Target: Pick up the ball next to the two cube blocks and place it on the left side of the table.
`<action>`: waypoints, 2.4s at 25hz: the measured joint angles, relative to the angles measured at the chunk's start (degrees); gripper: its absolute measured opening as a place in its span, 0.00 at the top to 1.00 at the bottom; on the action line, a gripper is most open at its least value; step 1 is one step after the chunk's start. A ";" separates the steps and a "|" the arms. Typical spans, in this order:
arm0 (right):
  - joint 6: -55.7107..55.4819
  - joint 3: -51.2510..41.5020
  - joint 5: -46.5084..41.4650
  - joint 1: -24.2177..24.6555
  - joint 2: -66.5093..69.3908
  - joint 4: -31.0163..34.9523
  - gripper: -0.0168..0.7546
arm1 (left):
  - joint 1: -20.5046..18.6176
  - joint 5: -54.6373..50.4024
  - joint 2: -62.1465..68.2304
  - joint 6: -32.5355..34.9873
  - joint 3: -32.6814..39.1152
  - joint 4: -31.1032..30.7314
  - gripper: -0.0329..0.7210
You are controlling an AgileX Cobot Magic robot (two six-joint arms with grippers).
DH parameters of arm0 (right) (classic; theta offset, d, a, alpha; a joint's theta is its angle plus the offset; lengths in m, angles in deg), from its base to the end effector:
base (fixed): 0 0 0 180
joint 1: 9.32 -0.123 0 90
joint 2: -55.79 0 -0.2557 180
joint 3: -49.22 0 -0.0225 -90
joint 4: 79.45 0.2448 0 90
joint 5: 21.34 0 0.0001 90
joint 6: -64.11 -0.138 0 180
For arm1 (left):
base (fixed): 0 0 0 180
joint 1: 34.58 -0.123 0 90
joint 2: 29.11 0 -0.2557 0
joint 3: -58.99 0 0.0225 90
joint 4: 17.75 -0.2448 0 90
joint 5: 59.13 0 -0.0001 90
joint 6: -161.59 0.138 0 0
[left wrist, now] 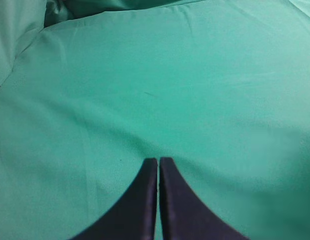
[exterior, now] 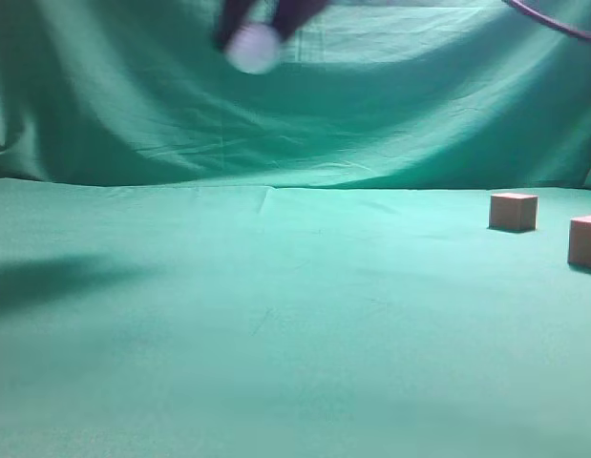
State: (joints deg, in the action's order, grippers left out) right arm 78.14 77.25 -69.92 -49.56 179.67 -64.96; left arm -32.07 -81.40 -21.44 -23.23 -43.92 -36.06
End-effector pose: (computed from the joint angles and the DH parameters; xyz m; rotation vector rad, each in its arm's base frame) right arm 0.3412 0.3227 0.2237 -1.0403 2.3289 0.4887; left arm 0.1206 0.0112 0.1640 0.1545 1.8478 0.2282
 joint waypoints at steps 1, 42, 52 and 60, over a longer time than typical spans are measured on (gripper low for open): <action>0.16 3.18 0.28 -1.85 2.39 0.00 0.58 | 0.00 0.00 0.00 0.00 0.00 0.00 0.96; 3.22 21.21 32.03 -15.21 29.31 4.54 0.18 | 0.00 0.00 0.00 0.00 0.00 0.00 0.96; 2.87 21.68 -4.88 -9.90 6.30 -0.37 0.77 | 0.00 0.00 0.00 0.00 0.00 0.00 0.96; -9.03 21.12 -23.08 -0.13 -6.12 -8.20 0.98 | 0.00 0.00 0.00 0.00 0.00 0.00 0.96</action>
State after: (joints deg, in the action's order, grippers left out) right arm 69.11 98.37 -93.00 -49.69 173.55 -73.15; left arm -32.07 -81.40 -21.44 -23.23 -43.92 -36.06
